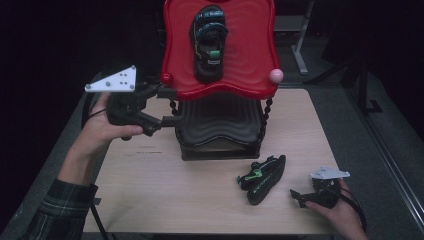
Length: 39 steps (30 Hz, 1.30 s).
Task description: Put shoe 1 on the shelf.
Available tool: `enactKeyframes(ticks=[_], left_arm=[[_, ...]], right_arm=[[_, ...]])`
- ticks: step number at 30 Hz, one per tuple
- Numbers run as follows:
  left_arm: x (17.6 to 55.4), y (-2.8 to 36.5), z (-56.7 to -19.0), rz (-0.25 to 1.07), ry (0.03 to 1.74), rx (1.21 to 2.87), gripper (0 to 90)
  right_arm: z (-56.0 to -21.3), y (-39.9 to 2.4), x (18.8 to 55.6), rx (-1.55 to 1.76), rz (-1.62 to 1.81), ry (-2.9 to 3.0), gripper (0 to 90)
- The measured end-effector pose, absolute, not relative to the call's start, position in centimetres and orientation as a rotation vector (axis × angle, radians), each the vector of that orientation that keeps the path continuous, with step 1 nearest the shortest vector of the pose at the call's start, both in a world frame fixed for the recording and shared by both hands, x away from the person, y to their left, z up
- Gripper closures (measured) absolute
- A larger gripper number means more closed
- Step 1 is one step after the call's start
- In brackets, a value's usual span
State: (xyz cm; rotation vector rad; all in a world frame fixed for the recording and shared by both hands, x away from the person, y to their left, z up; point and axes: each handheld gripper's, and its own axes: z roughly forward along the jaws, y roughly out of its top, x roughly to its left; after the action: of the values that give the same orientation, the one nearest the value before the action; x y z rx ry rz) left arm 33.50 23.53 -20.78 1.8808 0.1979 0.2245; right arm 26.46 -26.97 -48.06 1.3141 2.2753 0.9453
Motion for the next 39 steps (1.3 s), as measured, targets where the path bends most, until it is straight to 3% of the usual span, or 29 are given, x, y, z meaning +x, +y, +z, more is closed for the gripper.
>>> enactKeyframes(ticks=[16,39], left_arm=[[31.0,24.2,-28.6,0.205,0.252,1.948,19.0],[29.2,24.3,-41.5,0.196,0.484,2.195,19.2]], right_arm=[[-48.1,-27.0,26.5,1.311,0.946,2.275,0.6],[-48.0,-27.0,26.5,1.304,0.949,2.283,0.9]])
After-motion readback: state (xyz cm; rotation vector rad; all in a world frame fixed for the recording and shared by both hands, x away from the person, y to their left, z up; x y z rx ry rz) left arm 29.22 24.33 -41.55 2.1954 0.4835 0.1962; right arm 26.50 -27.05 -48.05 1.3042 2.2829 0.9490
